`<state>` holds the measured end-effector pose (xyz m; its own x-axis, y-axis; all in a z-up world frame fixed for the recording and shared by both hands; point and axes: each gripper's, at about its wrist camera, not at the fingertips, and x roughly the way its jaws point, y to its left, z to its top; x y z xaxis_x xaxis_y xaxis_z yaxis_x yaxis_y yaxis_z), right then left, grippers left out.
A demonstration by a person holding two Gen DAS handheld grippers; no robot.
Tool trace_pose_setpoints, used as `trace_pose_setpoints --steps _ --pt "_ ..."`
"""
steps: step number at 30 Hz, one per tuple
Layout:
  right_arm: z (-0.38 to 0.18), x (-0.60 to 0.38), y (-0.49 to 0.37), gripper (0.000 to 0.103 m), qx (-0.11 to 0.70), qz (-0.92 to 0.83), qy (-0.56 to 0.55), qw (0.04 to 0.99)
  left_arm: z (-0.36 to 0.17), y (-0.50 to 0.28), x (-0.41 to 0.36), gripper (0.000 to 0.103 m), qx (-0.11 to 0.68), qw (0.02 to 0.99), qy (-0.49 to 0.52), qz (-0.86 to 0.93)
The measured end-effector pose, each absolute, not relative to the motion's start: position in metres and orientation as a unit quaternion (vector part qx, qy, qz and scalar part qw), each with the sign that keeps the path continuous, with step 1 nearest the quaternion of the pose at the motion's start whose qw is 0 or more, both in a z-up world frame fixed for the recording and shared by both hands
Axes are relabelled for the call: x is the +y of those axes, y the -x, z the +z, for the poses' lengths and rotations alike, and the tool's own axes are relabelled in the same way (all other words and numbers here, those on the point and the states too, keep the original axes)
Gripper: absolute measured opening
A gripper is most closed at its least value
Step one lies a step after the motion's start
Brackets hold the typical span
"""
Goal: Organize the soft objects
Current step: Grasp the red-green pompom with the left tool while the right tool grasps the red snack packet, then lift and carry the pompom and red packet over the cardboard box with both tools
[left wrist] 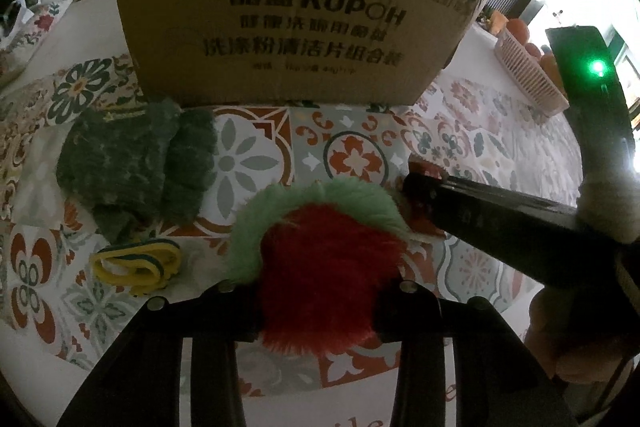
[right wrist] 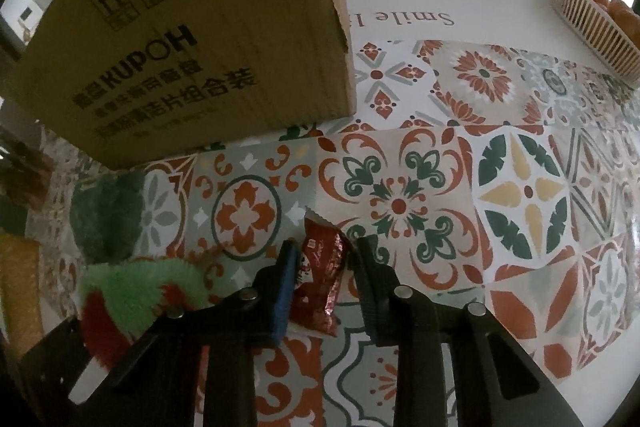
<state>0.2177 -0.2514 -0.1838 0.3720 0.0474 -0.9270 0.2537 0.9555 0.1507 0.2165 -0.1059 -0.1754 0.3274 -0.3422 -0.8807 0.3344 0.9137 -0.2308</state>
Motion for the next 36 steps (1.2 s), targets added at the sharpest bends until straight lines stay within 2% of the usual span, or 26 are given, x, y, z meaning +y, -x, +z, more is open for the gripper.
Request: trace_pose_setpoints --steps 15,36 --pt "-0.162 -0.265 -0.194 0.027 0.537 -0.051 -0.156 0.828 -0.152 -0.214 -0.101 0.037 0.513 0.832 0.014 -0.210" --pt "-0.075 -0.254 -0.174 0.027 0.456 -0.035 -0.142 0.878 -0.081 -0.203 -0.084 0.037 0.440 0.874 0.033 -0.203"
